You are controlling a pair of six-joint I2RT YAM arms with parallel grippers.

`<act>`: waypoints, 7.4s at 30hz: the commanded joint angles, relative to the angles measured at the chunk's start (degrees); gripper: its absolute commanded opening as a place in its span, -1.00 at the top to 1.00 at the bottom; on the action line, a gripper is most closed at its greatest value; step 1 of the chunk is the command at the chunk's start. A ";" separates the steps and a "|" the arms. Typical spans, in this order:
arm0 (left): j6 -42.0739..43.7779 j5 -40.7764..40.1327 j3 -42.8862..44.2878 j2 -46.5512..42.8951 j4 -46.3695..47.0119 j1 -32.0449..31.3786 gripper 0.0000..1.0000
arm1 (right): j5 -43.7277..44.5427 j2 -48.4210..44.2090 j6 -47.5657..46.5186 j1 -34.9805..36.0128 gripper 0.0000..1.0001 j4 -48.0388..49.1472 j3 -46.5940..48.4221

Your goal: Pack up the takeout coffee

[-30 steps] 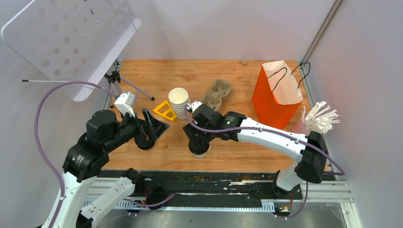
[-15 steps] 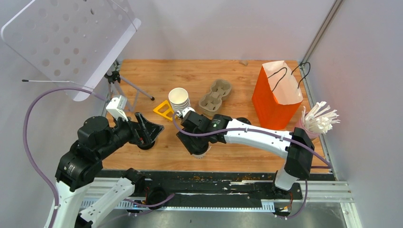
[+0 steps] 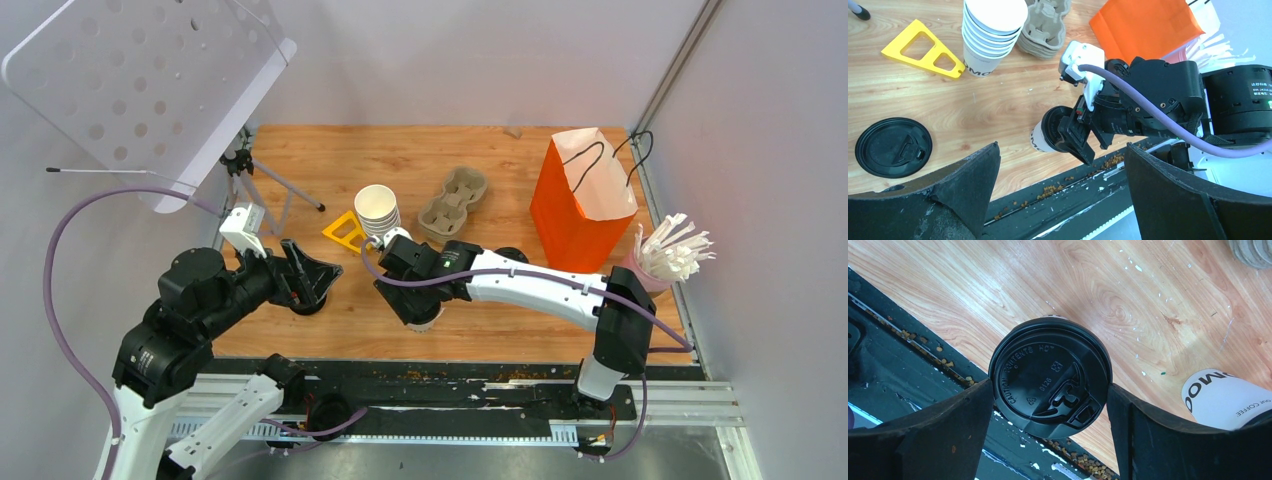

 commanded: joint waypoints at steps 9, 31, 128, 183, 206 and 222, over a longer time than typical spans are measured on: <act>1.90 -1.56 1.46 -0.63 -0.71 -0.14 -1.00 | 0.27 2.14 2.10 1.93 -0.45 2.68 -3.74; 2.58 -0.77 -0.55 -0.10 -0.93 -0.14 -1.00 | 2.90 -4.62 3.62 2.61 -0.25 -0.45 -4.88; 5.41 9.00 1.24 8.84 -1.44 -0.14 -1.00 | 6.41 -29.81 -2.66 -25.98 -0.88 -4.01 8.61; 5.78 9.63 -3.27 8.00 -1.33 -0.14 -0.70 | -8.87 -13.95 -39.70 -58.00 0.99 11.44 4.93; 5.29 2.58 13.50 20.17 -9.12 -0.14 -0.63 | -16.59 -24.76 -37.31 -35.75 0.95 1.22 20.49; 2.54 -2.57 27.10 22.05 -13.37 -0.14 -0.53 | -19.41 -29.53 -38.83 -9.26 0.90 7.63 4.93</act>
